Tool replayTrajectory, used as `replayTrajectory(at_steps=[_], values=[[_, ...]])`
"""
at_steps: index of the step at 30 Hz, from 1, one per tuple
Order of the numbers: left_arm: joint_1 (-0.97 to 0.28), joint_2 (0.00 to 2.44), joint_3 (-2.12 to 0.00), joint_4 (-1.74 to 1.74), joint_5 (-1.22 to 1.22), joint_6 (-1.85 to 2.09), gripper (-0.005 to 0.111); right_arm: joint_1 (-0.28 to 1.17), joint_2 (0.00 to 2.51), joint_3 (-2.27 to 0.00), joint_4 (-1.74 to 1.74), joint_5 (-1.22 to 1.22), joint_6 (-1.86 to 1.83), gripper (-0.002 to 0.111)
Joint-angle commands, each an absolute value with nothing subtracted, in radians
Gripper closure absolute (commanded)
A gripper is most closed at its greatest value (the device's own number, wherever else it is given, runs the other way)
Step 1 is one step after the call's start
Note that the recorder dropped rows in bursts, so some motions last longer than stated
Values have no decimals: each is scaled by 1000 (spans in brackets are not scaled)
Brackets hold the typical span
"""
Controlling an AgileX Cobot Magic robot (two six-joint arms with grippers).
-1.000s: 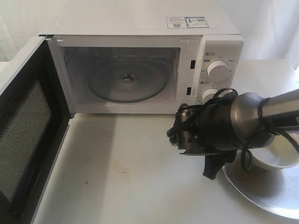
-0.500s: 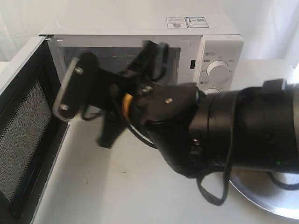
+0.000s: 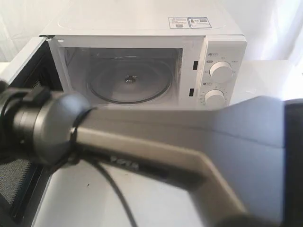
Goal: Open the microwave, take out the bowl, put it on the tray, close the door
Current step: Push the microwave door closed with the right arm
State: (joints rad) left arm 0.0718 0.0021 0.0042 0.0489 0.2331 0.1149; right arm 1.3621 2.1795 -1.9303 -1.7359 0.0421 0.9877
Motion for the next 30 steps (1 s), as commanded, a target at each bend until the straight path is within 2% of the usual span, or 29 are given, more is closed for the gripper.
replayTrajectory(at_steps=[1,12,18,20,22,25,27,30], values=[[69,0,0,45,231,109,107,1399,2217,-1944,-1744,215,794,108],[69,0,0,45,231,109,107,1403,2215,-1944,-1744,1189,341,108],[69,0,0,45,231,109,107,1376,2204,-1944,-1744,1221,327,108],[69,0,0,45,231,109,107,1380,2195,-1944,-1744,1221,451,108],[69,0,0,45,231,109,107,1384,2174,-1944,-1571,1132,551,108],[69,0,0,45,231,109,107,1357,2174,-1941,-1227,953,400,108],[69,0,0,45,231,109,107,1318,2192,-1941,-1158,1022,269,108],[69,0,0,45,231,109,107,1249,2197,-1941,-1161,1173,272,108]])
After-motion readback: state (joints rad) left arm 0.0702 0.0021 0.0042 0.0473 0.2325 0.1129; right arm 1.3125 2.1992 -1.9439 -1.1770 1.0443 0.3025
